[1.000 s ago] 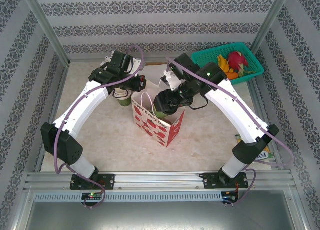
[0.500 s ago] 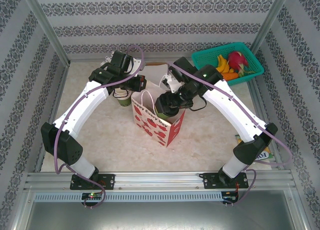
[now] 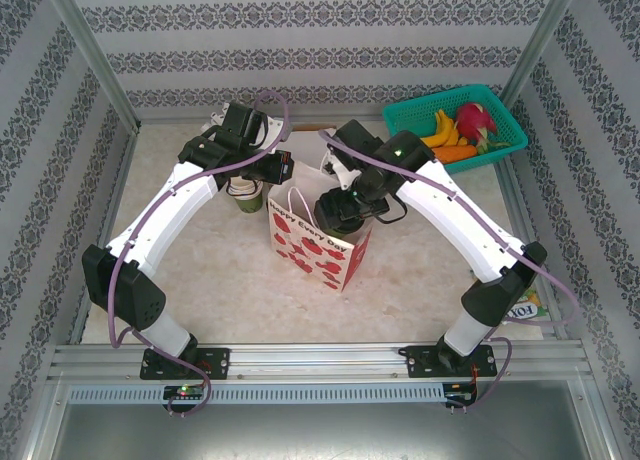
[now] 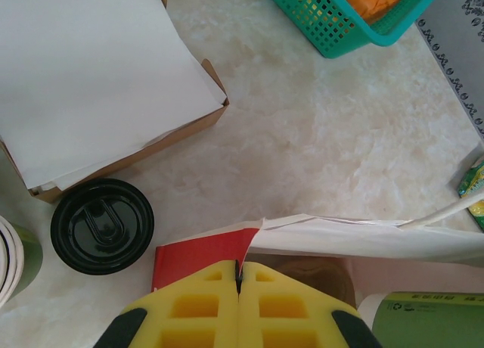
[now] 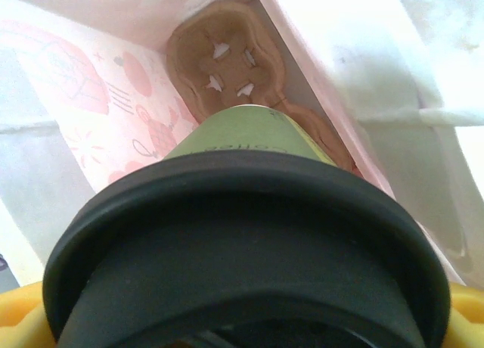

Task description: Pack the takeout coffee

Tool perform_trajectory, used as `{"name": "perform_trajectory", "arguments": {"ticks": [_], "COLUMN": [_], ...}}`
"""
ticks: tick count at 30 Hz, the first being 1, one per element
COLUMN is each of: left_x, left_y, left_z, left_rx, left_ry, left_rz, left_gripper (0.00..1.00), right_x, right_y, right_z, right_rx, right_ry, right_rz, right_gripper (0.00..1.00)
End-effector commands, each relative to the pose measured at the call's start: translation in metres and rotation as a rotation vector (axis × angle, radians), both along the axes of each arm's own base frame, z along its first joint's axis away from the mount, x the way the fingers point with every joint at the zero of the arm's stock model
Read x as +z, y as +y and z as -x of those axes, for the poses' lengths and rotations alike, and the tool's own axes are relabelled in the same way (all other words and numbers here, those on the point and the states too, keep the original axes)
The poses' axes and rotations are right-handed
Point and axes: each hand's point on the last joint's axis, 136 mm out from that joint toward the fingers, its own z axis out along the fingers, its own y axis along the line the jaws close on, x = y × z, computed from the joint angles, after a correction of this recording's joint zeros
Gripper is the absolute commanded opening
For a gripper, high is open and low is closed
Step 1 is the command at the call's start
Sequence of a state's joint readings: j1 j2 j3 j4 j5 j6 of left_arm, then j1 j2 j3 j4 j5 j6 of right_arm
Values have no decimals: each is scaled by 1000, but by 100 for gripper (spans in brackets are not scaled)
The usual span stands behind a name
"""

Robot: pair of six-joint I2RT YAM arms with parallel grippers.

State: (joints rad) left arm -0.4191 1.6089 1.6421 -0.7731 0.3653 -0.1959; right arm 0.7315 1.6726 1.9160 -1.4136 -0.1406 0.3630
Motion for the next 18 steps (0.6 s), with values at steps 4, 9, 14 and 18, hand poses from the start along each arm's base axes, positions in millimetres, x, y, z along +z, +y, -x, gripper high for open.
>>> {"name": "perform_trajectory", "arguments": {"ticks": [4, 9, 14, 18], "left_x": [16, 17, 18, 19], "left_y": [-6, -4, -7, -8], "left_z": [0, 0, 2, 1], "left_rx": [1, 23, 14, 7], "left_ry": [-34, -26, -26, -31], "left_rz": [36, 38, 47, 50], "left_gripper": [0, 0, 0, 0], "right_x": [1, 2, -6, -11], "right_y": [12, 23, 33, 27], "right_z": [9, 14, 20, 15], "right_rx": [87, 115, 156, 158], "right_ry": [11, 42, 88, 67], "right_rz": [-10, -58, -70, -9], "right_gripper": [62, 62, 60, 60]}}
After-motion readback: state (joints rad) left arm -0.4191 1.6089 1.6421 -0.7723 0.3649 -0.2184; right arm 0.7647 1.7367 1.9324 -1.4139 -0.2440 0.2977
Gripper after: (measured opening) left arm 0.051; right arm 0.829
